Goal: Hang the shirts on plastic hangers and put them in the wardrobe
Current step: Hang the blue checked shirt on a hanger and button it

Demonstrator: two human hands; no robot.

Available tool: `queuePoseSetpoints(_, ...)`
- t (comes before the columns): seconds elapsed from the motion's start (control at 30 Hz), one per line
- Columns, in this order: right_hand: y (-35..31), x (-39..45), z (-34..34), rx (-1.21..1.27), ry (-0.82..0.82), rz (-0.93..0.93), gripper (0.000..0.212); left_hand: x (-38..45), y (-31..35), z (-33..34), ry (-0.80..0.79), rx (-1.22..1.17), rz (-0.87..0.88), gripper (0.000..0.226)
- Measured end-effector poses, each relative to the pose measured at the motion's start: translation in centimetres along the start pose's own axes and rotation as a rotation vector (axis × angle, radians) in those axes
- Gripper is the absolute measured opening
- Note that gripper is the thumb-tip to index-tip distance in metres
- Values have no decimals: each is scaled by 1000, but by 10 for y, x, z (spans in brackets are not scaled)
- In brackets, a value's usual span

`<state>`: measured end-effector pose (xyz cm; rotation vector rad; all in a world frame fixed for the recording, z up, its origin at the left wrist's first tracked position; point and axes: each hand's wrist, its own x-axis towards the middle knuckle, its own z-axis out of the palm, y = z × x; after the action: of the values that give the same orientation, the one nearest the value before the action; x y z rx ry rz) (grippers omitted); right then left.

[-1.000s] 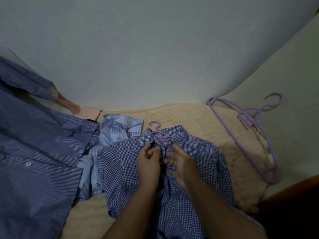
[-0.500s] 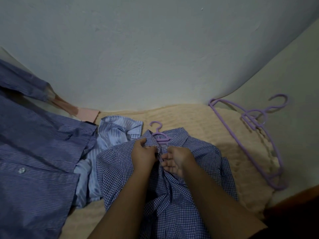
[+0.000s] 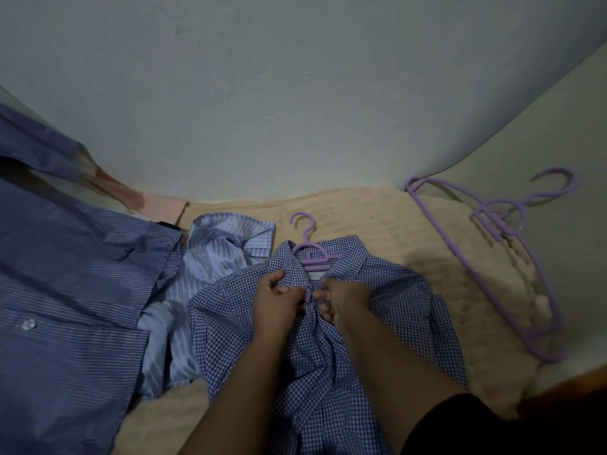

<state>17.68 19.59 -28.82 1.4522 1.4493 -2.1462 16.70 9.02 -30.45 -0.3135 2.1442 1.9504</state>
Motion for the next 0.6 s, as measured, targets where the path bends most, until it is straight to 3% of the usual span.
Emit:
queuePoseSetpoints(0.13, 4, 4, 1, 8, 57, -92, 14, 1, -1, 1, 19, -6, 11, 40)
queuePoseSetpoints(0.4, 19, -27, -9, -69, 165, -566, 21, -24, 15, 21, 25, -106, 68, 31)
queuePoseSetpoints(0.6, 16, -37, -20, -183, 140, -640, 19, -32, 18, 30, 6, -74, 75, 28)
